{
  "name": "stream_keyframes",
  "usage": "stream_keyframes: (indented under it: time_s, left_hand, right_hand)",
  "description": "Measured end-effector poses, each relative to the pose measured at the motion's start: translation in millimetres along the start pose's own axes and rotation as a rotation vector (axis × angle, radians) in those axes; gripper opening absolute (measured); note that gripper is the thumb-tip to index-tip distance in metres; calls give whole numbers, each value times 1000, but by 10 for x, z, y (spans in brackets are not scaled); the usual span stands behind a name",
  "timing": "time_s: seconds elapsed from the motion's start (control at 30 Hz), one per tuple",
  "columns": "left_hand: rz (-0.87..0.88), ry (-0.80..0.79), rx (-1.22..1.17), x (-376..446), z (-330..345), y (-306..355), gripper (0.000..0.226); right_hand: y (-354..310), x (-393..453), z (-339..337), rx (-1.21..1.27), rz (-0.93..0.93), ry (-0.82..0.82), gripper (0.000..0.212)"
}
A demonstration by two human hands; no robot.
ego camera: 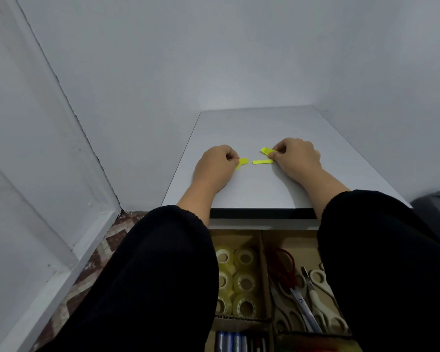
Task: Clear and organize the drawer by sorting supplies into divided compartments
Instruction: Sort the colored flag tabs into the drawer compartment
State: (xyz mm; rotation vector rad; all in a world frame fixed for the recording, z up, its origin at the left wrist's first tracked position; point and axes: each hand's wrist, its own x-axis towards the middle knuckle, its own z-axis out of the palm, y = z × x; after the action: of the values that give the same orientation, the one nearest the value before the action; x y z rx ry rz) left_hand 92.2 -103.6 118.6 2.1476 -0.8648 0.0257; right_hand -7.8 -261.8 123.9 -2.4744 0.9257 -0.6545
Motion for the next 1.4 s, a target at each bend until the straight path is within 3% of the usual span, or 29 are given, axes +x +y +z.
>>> stream_keyframes:
  time_s: [0.13, 0.27, 0.43, 0.6, 0.77, 0.9, 1.27, 1.4]
  left_hand:
    - [-3, 7, -13, -2, -5, 0, 18]
    - [2, -32, 20, 0, -2, 0, 9]
    - [-2, -39, 12, 15, 2, -17, 6]
    - [12, -46, -50, 1, -5, -15, 6]
    - [-7, -55, 5, 7, -8, -8, 12]
    - [-5, -62, 34, -1, -17, 2, 1]
    - [-28, -55, -157, 10, -13, -43, 17]
    - [-1, -57, -157, -23, -35, -24, 9]
  right_hand:
    - [9, -5, 13, 60, 15, 23, 21]
    - [15, -13, -7, 77, 10, 20, 18]
    - [3, -78, -46, 459, -38, -170, 13]
    - [-4, -95, -61, 180, -123, -133, 5]
    - [-49, -119, -53, 3, -186, -83, 19]
    - [-53, -123, -51, -4, -198, -46, 15]
    - [-47, -124, -21, -40, -239, -29, 23]
    - [-57, -154, -20, -140, -254, 3, 26]
